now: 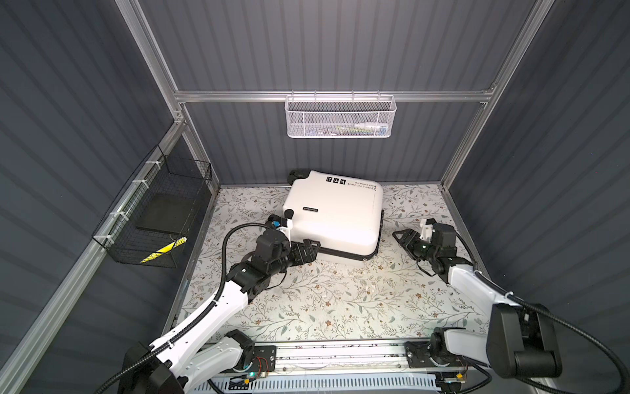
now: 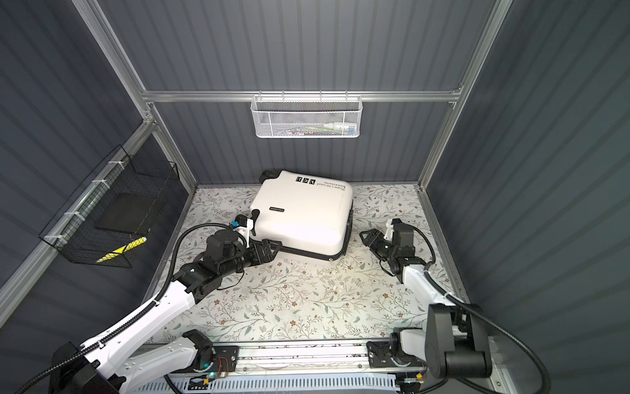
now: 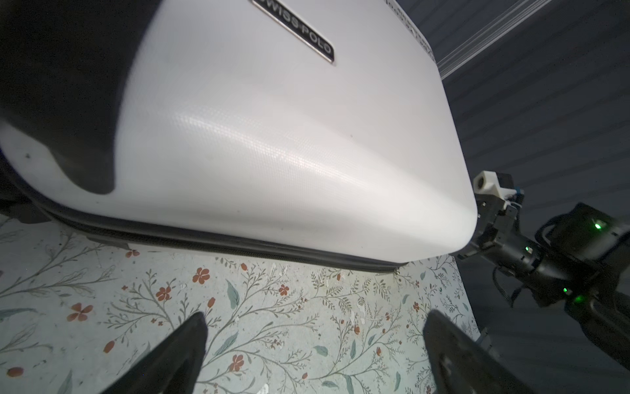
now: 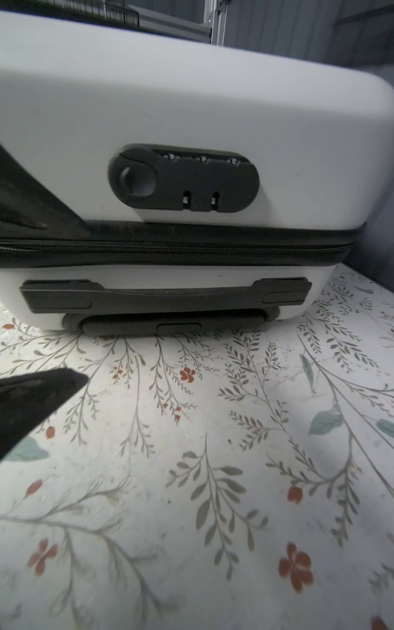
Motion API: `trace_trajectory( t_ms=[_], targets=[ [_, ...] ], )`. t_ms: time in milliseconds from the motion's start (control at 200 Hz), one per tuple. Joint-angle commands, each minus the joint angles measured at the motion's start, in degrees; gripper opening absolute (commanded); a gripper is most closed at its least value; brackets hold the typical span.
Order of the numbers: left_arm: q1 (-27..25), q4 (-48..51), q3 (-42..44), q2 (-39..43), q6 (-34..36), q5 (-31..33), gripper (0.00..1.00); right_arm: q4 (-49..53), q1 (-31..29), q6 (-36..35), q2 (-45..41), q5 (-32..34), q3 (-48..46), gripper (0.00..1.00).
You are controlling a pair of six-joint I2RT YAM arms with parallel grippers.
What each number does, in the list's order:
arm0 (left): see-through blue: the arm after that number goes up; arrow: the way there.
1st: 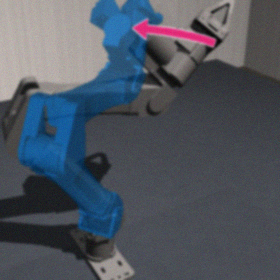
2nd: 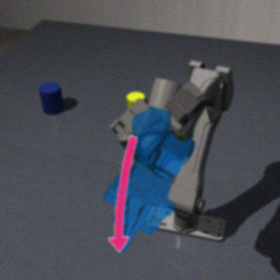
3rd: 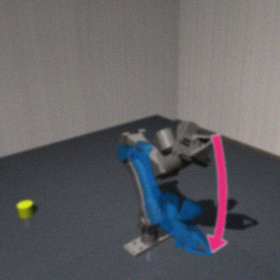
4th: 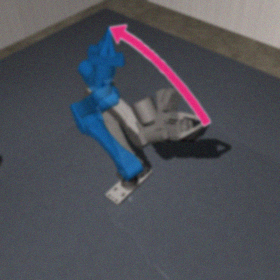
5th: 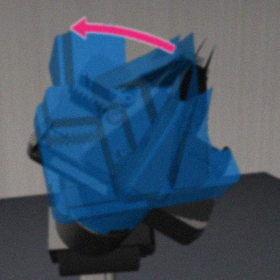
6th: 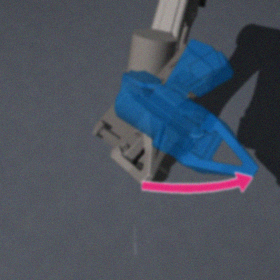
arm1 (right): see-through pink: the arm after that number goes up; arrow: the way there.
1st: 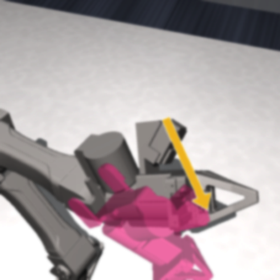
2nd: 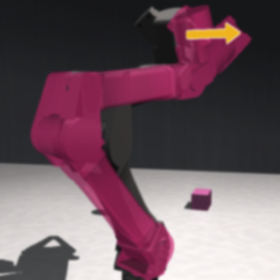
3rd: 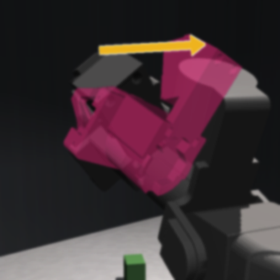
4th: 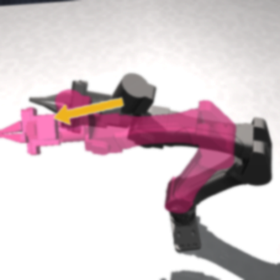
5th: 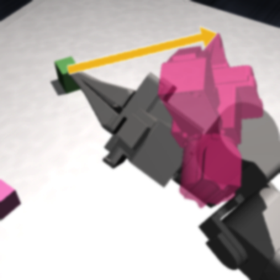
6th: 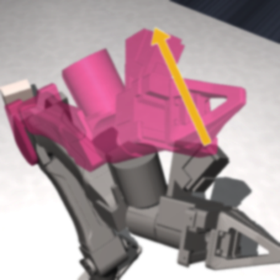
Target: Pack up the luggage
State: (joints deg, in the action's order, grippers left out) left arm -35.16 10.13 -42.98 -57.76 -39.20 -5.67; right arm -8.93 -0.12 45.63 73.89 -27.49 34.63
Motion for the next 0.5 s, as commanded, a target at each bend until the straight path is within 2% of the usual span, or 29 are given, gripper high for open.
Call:
trace_trajectory(
  t_ms=[0,180,495],
  targets=[
    [-2.0,-2.5,2.3,2.2,-0.2,-1.5,1.0,-3.3,0.3,2.9,5.0,-7.0,4.2,0.65],
    [-3.8,-4.5,4.6,2.9,-1.7,-0.1,1.0,-5.1,0.3,4.1,11.7,-8.0,7.9,0.66],
    [-3.9,-4.0,2.6,2.1,-1.7,2.8,1.0,-6.6,0.1,5.3,19.4,-7.7,11.0,0.65]
  ],
)
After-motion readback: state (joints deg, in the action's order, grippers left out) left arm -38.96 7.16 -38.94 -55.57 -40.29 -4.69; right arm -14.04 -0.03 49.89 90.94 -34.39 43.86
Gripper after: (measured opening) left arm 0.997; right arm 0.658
